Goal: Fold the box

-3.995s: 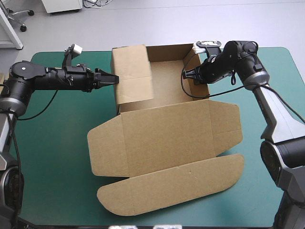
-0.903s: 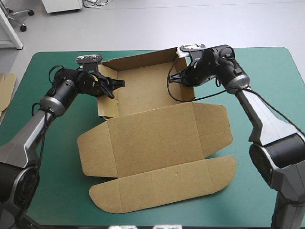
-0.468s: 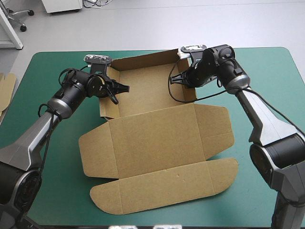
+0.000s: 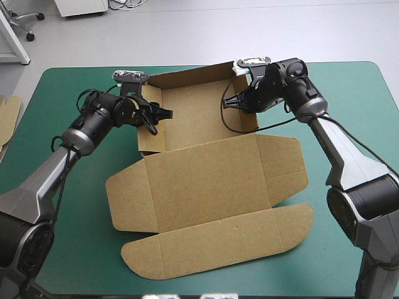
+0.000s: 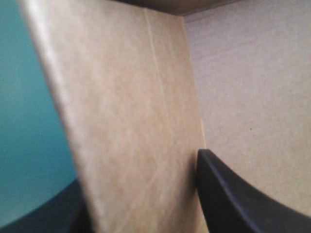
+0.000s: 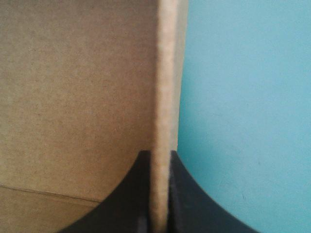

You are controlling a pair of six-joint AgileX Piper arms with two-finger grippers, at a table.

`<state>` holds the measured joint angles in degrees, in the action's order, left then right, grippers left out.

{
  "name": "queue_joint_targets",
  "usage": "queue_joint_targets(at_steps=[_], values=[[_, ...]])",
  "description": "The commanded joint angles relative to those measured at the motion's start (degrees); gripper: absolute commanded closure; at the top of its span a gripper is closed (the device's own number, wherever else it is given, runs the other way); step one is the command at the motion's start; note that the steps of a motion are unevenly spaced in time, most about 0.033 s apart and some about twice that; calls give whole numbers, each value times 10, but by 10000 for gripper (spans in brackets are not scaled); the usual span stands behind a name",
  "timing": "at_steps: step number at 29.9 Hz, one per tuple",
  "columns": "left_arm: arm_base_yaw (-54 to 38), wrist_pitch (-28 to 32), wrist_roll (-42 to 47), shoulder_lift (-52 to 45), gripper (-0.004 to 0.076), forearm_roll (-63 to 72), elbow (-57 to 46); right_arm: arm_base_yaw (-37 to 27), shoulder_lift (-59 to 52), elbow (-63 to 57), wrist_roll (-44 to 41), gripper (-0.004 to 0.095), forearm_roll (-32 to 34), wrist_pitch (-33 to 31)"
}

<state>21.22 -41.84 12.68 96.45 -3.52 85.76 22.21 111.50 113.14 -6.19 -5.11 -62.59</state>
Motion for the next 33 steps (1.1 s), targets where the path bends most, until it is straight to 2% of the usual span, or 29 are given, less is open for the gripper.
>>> queue_joint_targets(at_steps=[1,3,5,6,10,14,28,33], values=[[10,68,-5,-31,406,35,17,5,-35,22,9,926,-49,36],[10,73,-5,-31,519,51,17,5,-35,22,9,926,-49,41],[10,77,-5,-32,703,51,17,5,-35,22,9,926,-49,43],[10,80,-8,-32,734,53,17,5,-35,22,9,926,-49,43],[10,109,-18,-32,738,63,18,5,-35,22,4,926,-49,43],[10,105,-17,-32,738,57,29,5,-35,22,-3,926,-39,32],[9,-47,19,-31,738,-52,68,5,-35,22,-19,926,-34,-82],[9,-94,16,-28,738,-61,80,9,-35,22,-27,926,-47,-89]])
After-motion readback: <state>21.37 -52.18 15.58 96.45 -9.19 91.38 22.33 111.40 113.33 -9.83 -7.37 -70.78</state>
